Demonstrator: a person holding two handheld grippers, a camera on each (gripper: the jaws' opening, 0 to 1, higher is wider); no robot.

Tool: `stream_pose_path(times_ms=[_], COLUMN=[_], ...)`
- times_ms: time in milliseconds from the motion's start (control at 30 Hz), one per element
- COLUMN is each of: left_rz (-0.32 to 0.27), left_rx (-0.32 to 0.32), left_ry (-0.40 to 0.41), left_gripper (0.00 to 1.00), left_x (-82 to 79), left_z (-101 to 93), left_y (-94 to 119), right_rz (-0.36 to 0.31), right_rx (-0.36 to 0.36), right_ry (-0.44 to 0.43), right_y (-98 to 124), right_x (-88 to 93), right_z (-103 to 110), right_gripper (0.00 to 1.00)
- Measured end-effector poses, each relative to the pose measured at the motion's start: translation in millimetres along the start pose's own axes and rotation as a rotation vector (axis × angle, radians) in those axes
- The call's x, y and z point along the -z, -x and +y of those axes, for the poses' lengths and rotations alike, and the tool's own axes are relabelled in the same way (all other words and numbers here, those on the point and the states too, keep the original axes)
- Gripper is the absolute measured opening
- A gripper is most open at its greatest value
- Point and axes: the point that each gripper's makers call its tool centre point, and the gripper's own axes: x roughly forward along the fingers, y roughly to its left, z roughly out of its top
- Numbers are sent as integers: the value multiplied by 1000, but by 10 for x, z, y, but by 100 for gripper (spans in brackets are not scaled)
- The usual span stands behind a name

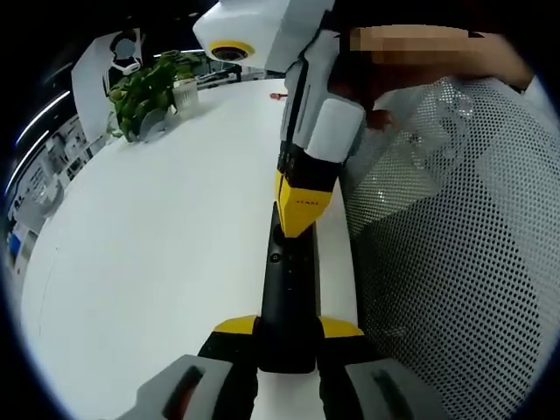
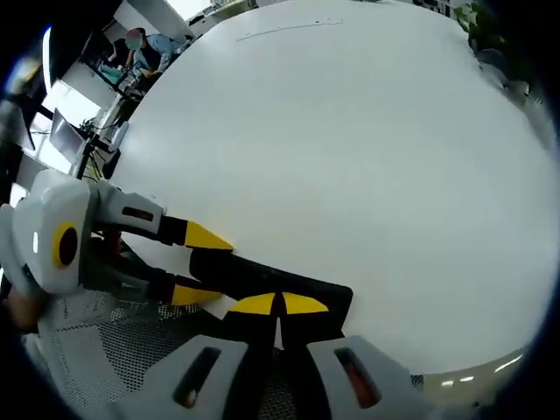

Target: Press the specified remote control buttons in sequence, fully releasing each button before pressing the next.

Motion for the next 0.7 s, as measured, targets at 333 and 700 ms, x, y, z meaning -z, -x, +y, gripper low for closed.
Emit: stream_pose_path(times_ms=[333,700], left_rz=[-17,5], left_rx=[-9,6], left_ry=[6,-7], left_gripper=[25,25], left_x=[3,-3], left_z=[-3,4], left_y=[2,-6], right_rz=[7,-70], right_rx=[12,11], right_ry=[-11,-129], right_y=[-29,23], right_x=[8,-159], right_z=[-20,-223], right_gripper=[0,0])
